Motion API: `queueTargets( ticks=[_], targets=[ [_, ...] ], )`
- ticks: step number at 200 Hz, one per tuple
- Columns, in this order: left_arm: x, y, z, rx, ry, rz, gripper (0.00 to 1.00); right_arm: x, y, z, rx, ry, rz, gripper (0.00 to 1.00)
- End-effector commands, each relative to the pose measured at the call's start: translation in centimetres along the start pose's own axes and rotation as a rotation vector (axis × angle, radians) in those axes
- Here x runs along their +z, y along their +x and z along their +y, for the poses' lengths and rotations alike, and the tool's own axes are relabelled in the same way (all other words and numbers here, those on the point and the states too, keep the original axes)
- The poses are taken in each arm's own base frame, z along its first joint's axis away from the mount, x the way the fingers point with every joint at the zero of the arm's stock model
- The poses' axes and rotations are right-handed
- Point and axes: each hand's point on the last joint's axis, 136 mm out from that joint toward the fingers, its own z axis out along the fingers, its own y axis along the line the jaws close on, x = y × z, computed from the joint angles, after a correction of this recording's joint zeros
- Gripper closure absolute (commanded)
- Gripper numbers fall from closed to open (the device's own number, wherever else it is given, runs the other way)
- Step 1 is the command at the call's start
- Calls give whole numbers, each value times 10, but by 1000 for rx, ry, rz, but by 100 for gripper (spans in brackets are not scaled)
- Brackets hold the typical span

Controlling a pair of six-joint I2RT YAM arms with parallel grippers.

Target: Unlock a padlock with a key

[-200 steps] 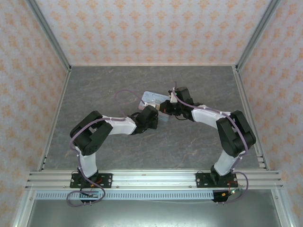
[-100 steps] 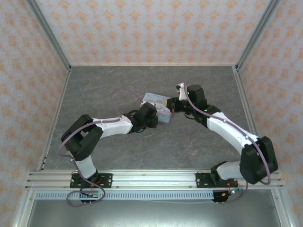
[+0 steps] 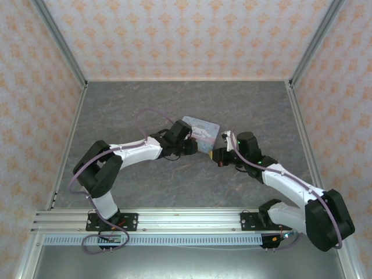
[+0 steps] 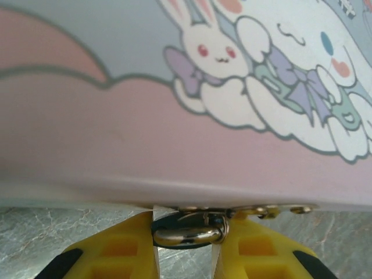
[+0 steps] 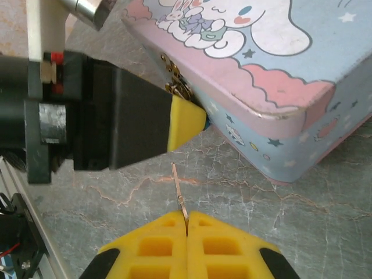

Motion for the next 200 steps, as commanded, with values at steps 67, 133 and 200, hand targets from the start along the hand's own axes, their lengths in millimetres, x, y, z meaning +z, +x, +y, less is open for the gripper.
queueTargets(
  ticks=[67,133,200],
  targets=[
    [-18,-15,-24,-183,175,22,85,41,9,3,-141,-14,6,100],
    [-21,-11,-22,-249,213,54,85,55,8,-6,-169,0,-29,100],
    [-20,-10,-20,-269,217,54,85,68,4,-10,-155,-5,-27,100]
  ],
)
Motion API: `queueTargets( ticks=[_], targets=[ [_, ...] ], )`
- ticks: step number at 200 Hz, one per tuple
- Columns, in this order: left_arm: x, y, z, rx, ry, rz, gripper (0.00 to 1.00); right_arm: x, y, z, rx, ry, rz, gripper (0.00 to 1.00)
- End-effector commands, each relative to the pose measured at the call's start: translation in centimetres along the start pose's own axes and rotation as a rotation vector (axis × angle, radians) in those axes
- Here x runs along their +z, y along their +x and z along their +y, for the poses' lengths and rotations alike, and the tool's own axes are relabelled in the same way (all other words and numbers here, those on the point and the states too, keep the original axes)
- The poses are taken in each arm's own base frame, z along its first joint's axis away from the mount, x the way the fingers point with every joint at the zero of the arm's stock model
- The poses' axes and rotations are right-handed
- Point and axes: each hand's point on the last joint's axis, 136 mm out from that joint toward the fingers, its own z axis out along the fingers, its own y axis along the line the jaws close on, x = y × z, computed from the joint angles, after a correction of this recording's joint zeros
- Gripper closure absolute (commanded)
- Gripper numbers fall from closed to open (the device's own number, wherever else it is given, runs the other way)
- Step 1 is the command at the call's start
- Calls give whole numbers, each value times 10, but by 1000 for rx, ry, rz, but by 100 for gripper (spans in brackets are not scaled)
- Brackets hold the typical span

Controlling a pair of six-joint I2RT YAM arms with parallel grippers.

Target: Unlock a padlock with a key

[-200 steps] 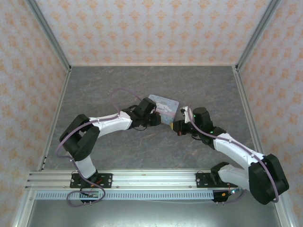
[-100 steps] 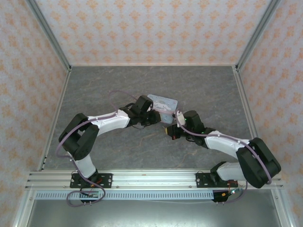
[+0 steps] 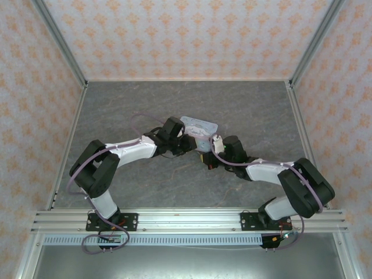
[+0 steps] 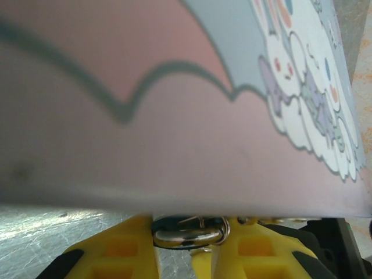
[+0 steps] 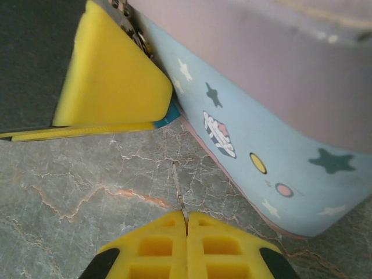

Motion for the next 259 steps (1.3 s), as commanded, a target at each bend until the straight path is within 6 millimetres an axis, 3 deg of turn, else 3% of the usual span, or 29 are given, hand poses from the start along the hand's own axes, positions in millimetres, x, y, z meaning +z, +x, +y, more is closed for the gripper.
queueTargets(
  ticks=[1,106,259],
  targets=[
    [-11,-5,-16,-4,67,-19,85,4,-16,5,-38,-16,-54,100],
    [-9,0,-13,7,66,12,86,12,-30,7,-40,-49,-76,100],
    [-8,2,-13,-18,66,33,87,5,-39,5,-36,-81,-123,100]
  ],
)
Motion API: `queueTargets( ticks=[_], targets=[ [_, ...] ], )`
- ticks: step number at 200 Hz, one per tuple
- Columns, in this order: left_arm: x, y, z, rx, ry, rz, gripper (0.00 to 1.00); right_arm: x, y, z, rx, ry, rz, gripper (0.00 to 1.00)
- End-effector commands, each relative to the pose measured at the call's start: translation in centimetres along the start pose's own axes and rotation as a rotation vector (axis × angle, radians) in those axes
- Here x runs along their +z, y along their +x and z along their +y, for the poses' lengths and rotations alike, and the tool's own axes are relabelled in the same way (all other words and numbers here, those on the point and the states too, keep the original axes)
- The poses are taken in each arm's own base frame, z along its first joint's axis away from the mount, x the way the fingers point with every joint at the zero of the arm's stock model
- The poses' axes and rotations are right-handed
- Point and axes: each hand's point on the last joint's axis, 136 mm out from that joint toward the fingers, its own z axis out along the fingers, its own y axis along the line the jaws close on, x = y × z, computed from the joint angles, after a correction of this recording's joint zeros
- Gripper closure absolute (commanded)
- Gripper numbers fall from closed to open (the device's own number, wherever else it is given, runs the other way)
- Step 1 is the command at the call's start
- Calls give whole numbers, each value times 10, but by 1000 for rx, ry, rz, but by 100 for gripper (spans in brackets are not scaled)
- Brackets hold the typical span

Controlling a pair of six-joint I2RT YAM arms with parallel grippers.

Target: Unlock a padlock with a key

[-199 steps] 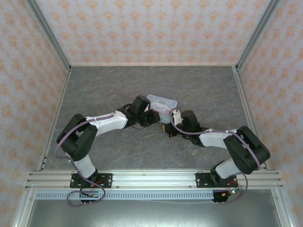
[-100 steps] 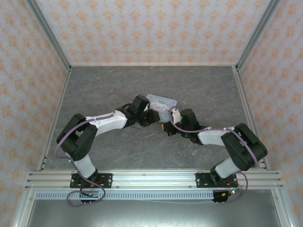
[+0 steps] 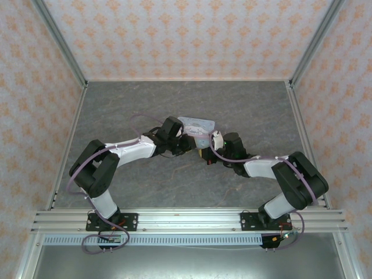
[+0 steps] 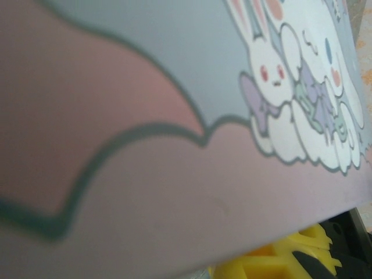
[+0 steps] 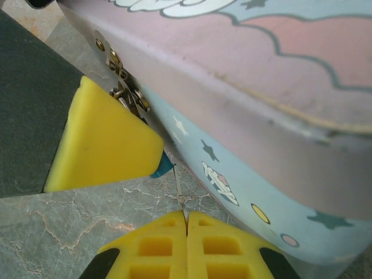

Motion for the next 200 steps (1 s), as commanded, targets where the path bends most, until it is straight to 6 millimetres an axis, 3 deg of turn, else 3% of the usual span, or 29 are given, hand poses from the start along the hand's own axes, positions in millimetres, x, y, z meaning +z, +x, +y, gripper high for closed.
queueTargets(
  ticks=[1,101,200],
  targets=[
    [-7,3,-14,-6,52,21,87,-1,-17,8,-33,-42,-55,100],
    [-8,-4,-16,-49,70,0,87,1,5,1,-32,-29,1,100],
    [-6,-6,-12,-61,57,2,87,-4,0,10,-37,-63,-18,100]
  ],
)
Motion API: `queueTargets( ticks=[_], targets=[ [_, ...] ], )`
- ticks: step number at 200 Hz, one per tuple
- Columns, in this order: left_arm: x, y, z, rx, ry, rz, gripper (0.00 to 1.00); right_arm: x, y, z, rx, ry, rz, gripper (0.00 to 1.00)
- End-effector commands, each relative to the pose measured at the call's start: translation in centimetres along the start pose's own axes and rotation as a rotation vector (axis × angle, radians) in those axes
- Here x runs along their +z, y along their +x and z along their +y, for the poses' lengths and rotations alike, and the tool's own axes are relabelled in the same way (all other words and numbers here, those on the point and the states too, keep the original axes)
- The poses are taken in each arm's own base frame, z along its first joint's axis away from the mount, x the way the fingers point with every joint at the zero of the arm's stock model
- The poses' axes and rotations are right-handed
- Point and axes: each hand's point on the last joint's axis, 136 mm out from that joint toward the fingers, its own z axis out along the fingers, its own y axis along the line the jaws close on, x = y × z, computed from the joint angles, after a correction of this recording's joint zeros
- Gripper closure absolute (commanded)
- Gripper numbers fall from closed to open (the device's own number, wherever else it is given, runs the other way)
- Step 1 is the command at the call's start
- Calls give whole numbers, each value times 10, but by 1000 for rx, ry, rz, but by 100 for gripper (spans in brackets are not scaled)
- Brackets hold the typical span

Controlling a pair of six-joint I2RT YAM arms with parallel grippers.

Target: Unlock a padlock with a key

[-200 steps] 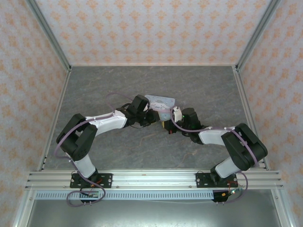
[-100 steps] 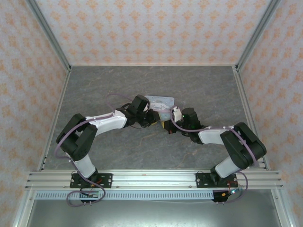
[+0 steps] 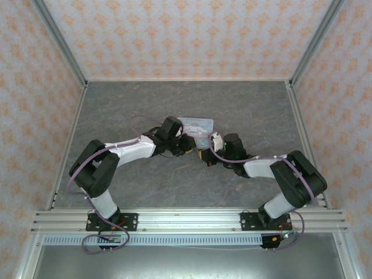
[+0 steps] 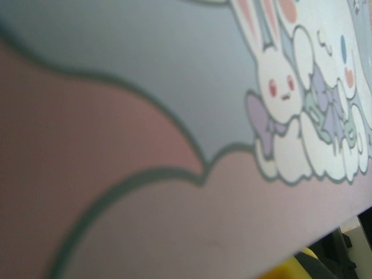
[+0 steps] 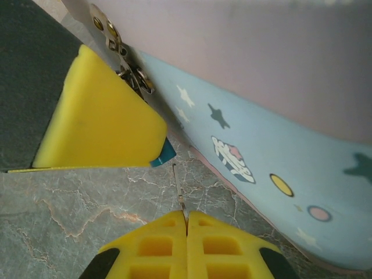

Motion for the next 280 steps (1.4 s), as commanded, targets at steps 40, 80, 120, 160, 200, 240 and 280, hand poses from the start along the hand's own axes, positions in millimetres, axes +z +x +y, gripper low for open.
queueTargets(
  ticks=[40,80,120,160,200,240,280],
  targets=[
    [-5,-4,-10,-4,43,-7,87,-8,-13,10,-40,-33,-51,100],
    [-4,-4,-10,-6,46,-3,87,-7,-15,11,-41,-41,-53,100],
    [-4,-3,-9,-8,46,0,87,-5,-18,13,-41,-52,-59,100],
    [-4,-1,-11,-6,56,9,87,-2,-22,14,-42,-64,-69,100],
    [-6,3,-14,-8,71,27,87,-1,-25,13,-56,-56,-85,100],
    [-10,7,-17,-2,80,47,87,-2,-31,13,-65,-57,-113,100],
    [-15,8,-24,-6,109,48,87,0,-29,9,-69,-49,-107,100]
  ],
)
